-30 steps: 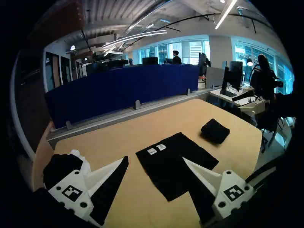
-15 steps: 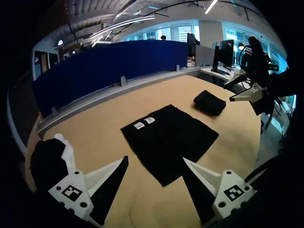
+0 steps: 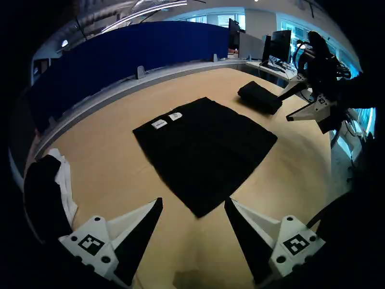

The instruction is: Fold towel

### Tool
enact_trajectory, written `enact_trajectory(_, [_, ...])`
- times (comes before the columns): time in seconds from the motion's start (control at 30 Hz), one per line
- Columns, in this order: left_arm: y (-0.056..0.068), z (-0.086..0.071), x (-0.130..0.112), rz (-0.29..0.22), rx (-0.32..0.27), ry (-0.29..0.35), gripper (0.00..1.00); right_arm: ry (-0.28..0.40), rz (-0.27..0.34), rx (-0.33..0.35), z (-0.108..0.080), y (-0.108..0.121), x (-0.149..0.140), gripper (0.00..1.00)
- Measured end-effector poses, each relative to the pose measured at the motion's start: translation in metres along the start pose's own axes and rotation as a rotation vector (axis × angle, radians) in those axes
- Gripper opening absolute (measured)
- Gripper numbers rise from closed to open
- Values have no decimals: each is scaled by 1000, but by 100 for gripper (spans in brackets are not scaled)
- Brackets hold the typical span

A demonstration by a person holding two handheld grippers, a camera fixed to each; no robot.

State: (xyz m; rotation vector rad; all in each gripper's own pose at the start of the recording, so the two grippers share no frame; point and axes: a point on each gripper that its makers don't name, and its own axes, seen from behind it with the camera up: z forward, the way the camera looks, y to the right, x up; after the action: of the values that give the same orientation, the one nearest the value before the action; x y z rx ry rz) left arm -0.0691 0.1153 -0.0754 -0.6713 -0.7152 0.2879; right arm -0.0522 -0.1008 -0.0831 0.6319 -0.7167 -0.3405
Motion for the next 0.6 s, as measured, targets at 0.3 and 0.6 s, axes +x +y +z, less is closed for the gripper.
enact_trajectory(0.3, [7, 16, -16, 7, -39, -42, 95, -46, -9, 29, 17, -9, -21, 100])
enact_trajectory(0.6, [15, 35, -31, 33, -68, -84, 95, -105, -26, 56, 39, -20, -50, 100])
